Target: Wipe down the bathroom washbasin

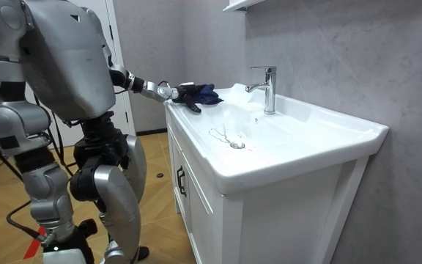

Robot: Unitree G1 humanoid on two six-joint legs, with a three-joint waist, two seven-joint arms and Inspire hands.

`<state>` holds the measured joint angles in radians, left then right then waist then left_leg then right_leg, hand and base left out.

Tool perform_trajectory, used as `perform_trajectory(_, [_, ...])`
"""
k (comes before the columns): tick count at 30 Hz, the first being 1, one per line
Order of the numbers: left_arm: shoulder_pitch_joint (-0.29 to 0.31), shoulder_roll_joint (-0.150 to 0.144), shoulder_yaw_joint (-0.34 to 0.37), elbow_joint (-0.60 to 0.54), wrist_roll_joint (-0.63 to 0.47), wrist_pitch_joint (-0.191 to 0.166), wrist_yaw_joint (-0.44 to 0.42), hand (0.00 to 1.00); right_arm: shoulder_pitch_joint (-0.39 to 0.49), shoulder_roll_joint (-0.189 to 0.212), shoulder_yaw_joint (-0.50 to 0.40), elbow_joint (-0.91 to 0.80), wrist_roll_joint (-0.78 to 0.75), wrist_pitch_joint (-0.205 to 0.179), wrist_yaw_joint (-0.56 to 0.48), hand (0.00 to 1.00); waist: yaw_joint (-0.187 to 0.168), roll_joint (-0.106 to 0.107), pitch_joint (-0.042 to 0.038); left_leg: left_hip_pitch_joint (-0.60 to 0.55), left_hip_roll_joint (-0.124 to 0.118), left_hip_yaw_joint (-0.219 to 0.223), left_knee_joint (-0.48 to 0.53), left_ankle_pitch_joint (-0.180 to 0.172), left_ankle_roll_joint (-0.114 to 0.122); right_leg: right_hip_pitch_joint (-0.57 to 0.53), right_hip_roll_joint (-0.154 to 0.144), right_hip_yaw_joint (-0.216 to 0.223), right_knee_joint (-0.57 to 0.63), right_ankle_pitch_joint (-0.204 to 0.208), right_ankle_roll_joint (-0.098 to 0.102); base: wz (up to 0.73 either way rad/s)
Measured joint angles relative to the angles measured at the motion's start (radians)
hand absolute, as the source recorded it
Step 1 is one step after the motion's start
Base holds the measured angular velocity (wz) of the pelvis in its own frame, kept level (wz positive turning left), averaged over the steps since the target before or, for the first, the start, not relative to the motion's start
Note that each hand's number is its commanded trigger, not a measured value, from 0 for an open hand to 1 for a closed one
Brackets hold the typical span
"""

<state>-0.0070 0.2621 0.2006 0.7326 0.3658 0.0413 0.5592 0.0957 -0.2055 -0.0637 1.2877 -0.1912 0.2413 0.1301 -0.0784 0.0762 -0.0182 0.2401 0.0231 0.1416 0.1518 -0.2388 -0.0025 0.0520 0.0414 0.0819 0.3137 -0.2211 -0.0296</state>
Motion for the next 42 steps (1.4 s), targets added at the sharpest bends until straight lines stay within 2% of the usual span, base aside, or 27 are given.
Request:
perform_trajectory(6, [-0.006, 0.008, 0.007, 0.003, 0.001, 0.000, -0.003, 1.00, -0.002, -0.009, -0.002, 0.000, 0.026, 0.002, 0.016, 0.00, 0.005, -0.001, -0.0011, 0.000, 0.000, -0.006, 0.000, 0.000, 0.000, 0.000, 0.001, 0.000, 0.001, 0.001, 0.000, 0.00])
perform_trajectory(9, [-0.011, 0.022, 0.030, 0.003, 0.000, 0.000, -0.008, 1.00, -0.009, -0.013, -0.008, -0.002, 0.029, 0.020, 0.019, 0.00, 0.006, -0.002, -0.0014, -0.002, 0.000, -0.006, -0.001, 0.000, 0.000, 0.001, 0.002, 0.000, 0.001, 0.001, 0.000, 0.00])
perform_trajectory(13, [-0.017, 0.036, 0.037, 0.003, 0.000, 0.000, -0.009, 1.00, -0.021, -0.022, -0.007, -0.002, 0.029, 0.023, 0.026, 0.00, 0.016, -0.004, -0.0028, -0.002, 0.000, -0.007, -0.006, 0.000, 0.000, 0.000, 0.002, -0.002, 0.000, 0.002, 0.000, 0.00])
perform_trajectory(16, [-0.029, 0.036, 0.047, 0.003, 0.000, 0.001, -0.011, 1.00, -0.022, -0.028, -0.008, -0.005, 0.029, 0.033, 0.026, 0.00, 0.032, -0.007, -0.0063, -0.002, 0.001, -0.008, -0.008, 0.000, 0.000, 0.003, 0.002, -0.005, -0.005, 0.005, -0.001, 0.02])
perform_trajectory(20, [-0.034, 0.036, 0.055, 0.003, -0.002, 0.010, -0.023, 1.00, -0.029, -0.035, -0.007, -0.006, 0.030, 0.043, 0.023, 0.00, 0.035, -0.004, -0.0124, -0.001, 0.001, -0.008, -0.007, 0.000, 0.000, 0.008, 0.002, -0.007, -0.016, 0.007, -0.001, 0.01])
perform_trajectory(30, [-0.039, 0.034, 0.054, -0.001, -0.009, 0.018, -0.042, 1.00, -0.029, -0.035, 0.000, -0.006, 0.051, 0.042, 0.011, 0.00, 0.049, -0.005, -0.0129, 0.008, 0.001, -0.006, -0.004, 0.000, 0.000, 0.018, 0.000, -0.005, -0.020, 0.006, 0.001, 0.00])
perform_trajectory(34, [-0.041, 0.034, 0.053, -0.002, -0.018, 0.017, -0.052, 1.00, -0.029, -0.035, 0.000, -0.007, 0.066, 0.032, 0.013, 0.00, 0.050, -0.005, -0.0126, 0.005, -0.002, -0.006, -0.004, 0.000, 0.000, 0.017, -0.003, -0.005, -0.014, 0.003, 0.003, 0.00])
perform_trajectory(39, [-0.046, 0.034, 0.046, -0.039, -0.065, 0.018, -0.070, 1.00, -0.031, -0.034, 0.005, -0.006, 0.077, 0.000, 0.015, 0.00, 0.048, -0.007, -0.0110, -0.003, -0.002, -0.015, -0.001, 0.000, 0.000, 0.017, -0.005, -0.014, -0.019, 0.003, 0.004, 0.06])
perform_trajectory(42, [-0.043, 0.034, 0.044, -0.079, -0.101, 0.021, -0.093, 1.00, -0.032, -0.032, 0.005, -0.006, 0.077, -0.018, 0.016, 0.00, 0.045, -0.016, -0.0052, -0.006, -0.003, -0.035, 0.000, 0.001, 0.001, 0.018, -0.010, -0.031, -0.022, 0.003, 0.004, 0.16])
